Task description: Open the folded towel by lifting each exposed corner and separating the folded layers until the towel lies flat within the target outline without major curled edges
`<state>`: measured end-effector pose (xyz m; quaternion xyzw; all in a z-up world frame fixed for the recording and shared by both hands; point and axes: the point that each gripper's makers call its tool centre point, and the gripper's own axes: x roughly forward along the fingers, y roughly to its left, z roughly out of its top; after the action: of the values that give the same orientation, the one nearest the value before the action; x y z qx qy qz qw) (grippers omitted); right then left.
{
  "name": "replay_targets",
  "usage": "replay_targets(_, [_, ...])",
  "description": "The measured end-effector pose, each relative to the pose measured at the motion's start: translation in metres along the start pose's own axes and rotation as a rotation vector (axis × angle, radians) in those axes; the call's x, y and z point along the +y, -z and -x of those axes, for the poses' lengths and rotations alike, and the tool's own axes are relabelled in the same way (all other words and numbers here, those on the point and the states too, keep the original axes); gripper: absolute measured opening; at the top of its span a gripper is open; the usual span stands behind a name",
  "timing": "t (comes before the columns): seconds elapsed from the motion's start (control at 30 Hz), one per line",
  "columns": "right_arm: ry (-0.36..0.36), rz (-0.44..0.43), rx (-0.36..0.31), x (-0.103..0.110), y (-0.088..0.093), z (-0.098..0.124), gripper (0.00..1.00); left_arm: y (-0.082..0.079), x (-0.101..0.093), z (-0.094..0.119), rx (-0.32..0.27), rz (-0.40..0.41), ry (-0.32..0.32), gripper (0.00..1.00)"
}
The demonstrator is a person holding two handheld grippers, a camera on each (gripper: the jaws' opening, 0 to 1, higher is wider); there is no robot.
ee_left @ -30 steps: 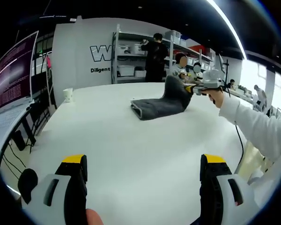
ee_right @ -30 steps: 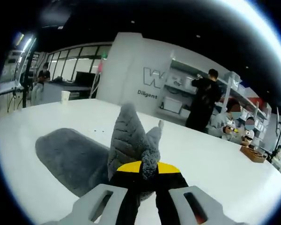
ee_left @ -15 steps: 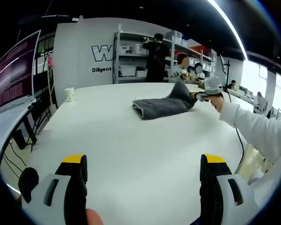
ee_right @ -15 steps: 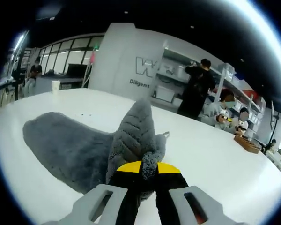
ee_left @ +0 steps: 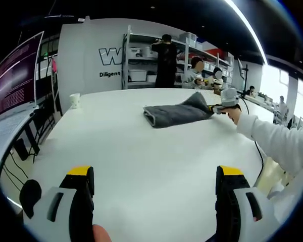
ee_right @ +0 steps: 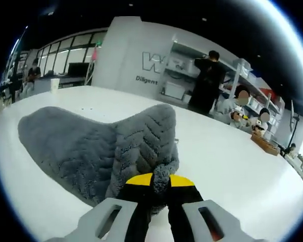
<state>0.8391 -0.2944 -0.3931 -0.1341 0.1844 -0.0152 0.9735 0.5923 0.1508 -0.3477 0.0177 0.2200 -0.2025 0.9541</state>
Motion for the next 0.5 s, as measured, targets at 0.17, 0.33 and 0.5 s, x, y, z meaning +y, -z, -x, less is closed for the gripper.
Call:
replay_targets(0.17, [0.001, -0.004, 0.009, -0.001, 0.004, -0.002, 0.04, 0.000, 0.000, -0.001, 0.001, -0.001, 0.001, 0.99])
replay_targets(0.33, [0.005, -0.014, 0.020, -0.005, 0.007, -0.008, 0.04, 0.001, -0.001, -0.001, 0.004, -0.002, 0.003, 0.99])
replay_targets(0.5, [0.006, -0.009, 0.021, -0.006, 0.008, -0.011, 0.03, 0.000, 0.000, 0.000, 0.002, 0.000, 0.001, 0.99])
